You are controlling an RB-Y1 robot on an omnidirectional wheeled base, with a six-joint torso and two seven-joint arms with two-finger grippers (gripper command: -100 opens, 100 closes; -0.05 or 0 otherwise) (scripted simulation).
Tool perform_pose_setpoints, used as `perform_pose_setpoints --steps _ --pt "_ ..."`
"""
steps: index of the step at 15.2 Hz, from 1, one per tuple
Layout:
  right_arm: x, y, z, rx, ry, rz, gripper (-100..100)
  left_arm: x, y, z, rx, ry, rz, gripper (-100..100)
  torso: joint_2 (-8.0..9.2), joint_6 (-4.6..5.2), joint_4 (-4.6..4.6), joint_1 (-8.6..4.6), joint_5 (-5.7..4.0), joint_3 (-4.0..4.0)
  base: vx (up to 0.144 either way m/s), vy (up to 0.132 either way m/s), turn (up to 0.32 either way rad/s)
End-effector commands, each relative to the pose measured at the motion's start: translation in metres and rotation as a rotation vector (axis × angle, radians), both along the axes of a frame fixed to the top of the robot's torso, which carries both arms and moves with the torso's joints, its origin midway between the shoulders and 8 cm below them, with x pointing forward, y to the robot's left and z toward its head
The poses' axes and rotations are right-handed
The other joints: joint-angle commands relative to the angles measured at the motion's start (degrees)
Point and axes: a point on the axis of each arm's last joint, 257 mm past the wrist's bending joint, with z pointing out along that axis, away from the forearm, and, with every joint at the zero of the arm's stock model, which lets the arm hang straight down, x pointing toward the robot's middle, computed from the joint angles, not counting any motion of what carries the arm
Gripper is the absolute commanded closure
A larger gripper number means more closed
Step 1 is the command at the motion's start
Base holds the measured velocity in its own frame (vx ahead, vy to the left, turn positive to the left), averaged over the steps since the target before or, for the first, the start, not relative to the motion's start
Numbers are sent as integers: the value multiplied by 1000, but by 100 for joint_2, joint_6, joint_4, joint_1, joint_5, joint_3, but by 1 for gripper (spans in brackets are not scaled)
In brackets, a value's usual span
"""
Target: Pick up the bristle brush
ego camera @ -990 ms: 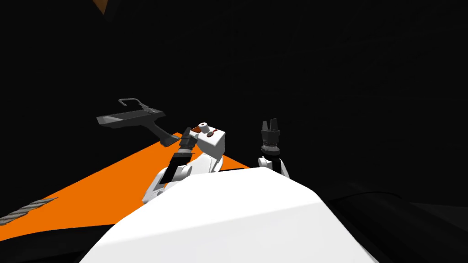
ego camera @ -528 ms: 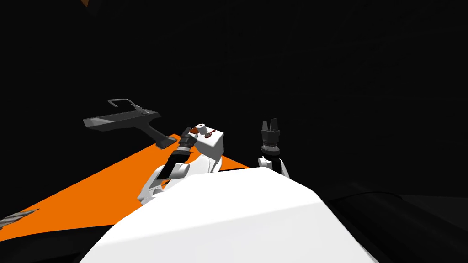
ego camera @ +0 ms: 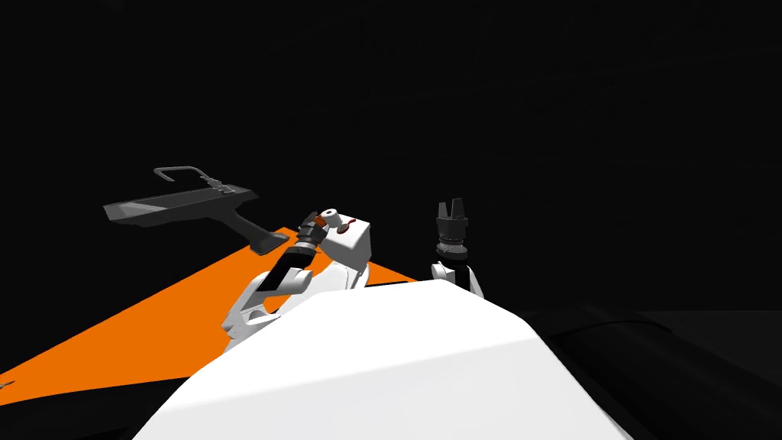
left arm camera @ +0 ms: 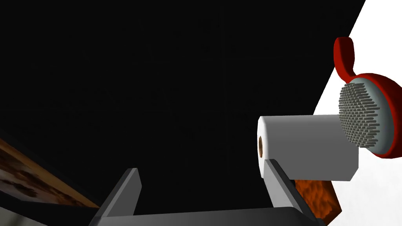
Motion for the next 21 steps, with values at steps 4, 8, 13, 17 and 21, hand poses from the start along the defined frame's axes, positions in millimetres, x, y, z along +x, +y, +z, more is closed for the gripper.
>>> perform_pose_setpoints --steps 4,8,13,17,21 --pt "0 0 0 0 0 0 0 5 10 -9 -33 63 18 -100 -1 0 0 0 0 0 19 -7 -62" --pt "0 0 0 0 0 0 0 12 23 -9 -93 109 30 -100 0 0 0 0 0 0 20 -10 -89" --pt "0 0 0 0 0 0 0 16 34 -21 -129 181 60 -100 0 2 0 0 0 0 20 -7 -76" --pt "0 0 0 0 0 0 0 17 43 -30 -165 237 85 -100 -2 2 0 -1 0 -1 22 -7 -81" --pt "0 0 0 0 0 0 0 18 51 -36 -201 283 108 -100 -1 2 0 0 0 0 18 -4 -68"
